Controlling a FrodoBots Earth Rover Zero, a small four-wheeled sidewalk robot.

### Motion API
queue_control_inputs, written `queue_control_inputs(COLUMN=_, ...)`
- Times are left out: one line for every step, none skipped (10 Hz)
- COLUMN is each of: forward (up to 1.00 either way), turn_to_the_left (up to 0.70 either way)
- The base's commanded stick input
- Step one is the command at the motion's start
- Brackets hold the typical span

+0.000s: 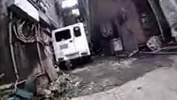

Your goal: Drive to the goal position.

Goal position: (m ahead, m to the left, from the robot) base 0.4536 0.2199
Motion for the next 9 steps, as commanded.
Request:
queue_control_inputs(forward=0.00, turn_to_the_left=0.00)
queue_control_inputs(forward=0.00, turn_to_the_left=0.00)
queue_control_inputs(forward=0.00, turn_to_the_left=0.00)
queue_control_inputs(forward=0.00, turn_to_the_left=0.00)
queue_control_inputs(forward=0.00, turn_to_the_left=0.00)
queue_control_inputs(forward=0.00, turn_to_the_left=0.00)
queue_control_inputs(forward=0.10, turn_to_the_left=0.00)
queue_control_inputs(forward=0.30, turn_to_the_left=0.00)
queue_control_inputs(forward=0.49, turn_to_the_left=0.00)
